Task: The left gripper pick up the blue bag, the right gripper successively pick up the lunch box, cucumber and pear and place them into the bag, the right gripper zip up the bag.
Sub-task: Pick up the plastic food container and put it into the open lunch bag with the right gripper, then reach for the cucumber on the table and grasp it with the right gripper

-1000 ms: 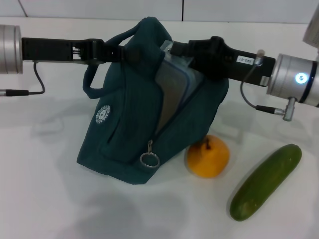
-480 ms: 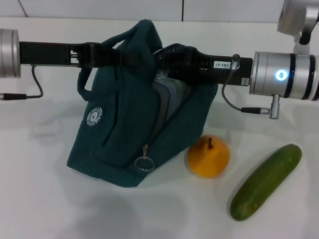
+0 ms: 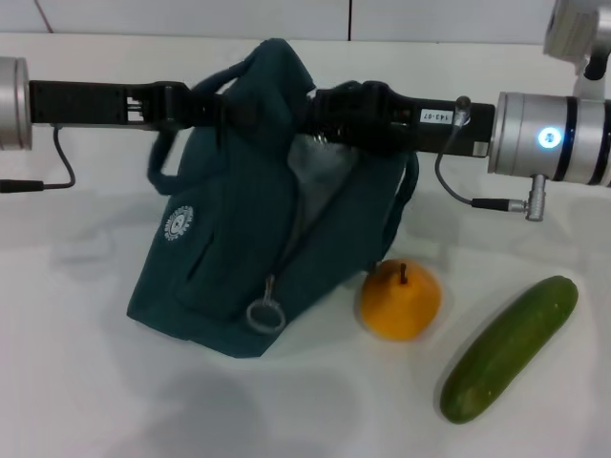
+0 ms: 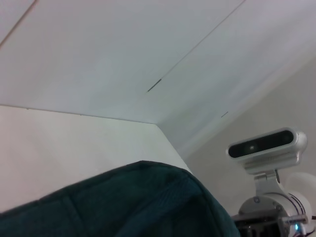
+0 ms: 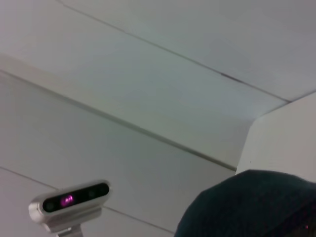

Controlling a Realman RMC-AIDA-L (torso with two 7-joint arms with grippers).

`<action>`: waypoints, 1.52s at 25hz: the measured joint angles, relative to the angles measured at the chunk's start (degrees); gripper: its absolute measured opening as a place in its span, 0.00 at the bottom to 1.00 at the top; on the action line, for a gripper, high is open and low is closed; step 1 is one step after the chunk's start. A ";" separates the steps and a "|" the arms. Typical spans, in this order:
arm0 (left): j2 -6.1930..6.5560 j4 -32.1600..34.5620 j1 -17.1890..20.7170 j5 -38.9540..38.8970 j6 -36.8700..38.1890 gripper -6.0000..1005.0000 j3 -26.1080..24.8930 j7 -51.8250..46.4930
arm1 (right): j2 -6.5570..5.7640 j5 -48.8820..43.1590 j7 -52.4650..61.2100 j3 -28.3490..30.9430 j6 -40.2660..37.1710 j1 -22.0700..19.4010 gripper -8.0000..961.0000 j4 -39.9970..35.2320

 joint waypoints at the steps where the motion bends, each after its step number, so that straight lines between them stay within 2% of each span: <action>1: 0.01 0.00 0.00 -0.01 0.00 0.08 0.00 -0.01 | -0.03 0.00 -0.21 0.44 0.07 -0.13 0.20 0.07; 8: 0.15 0.00 -0.45 -0.06 -0.02 0.08 0.01 -0.30 | -0.45 0.03 -0.95 2.17 -0.33 -0.98 0.37 0.14; 12: 0.53 -0.01 -0.44 -0.07 -0.40 0.08 -0.13 -0.31 | -0.99 0.00 -1.31 6.18 -3.13 -3.58 0.43 -0.35; 20: 1.24 -0.19 1.10 0.66 -2.34 0.08 -4.15 1.09 | -2.50 -0.01 -11.48 17.17 -13.43 -11.08 0.43 -1.31; 26: 1.52 -2.89 2.02 0.68 -3.51 0.08 -4.39 2.58 | -3.17 0.13 -25.55 19.85 -18.70 -15.99 0.42 -2.07; 30: 1.45 -3.55 2.25 0.70 -3.54 0.08 -4.43 2.99 | -2.81 0.36 -32.20 23.06 -18.08 -19.24 0.42 -1.54; 33: 1.28 -3.59 2.26 0.72 -3.54 0.08 -4.44 3.03 | -2.71 -0.16 -33.20 26.03 -17.95 -21.53 0.42 -1.32; 35: 1.26 -3.60 2.28 0.72 -3.54 0.08 -4.45 3.08 | -3.65 -2.51 -33.41 26.12 -19.30 -21.86 0.42 -1.71; 38: 1.25 -3.61 2.17 0.72 -3.88 0.08 -4.47 3.11 | -5.74 -8.10 -33.88 26.12 -22.98 -21.43 0.42 -3.84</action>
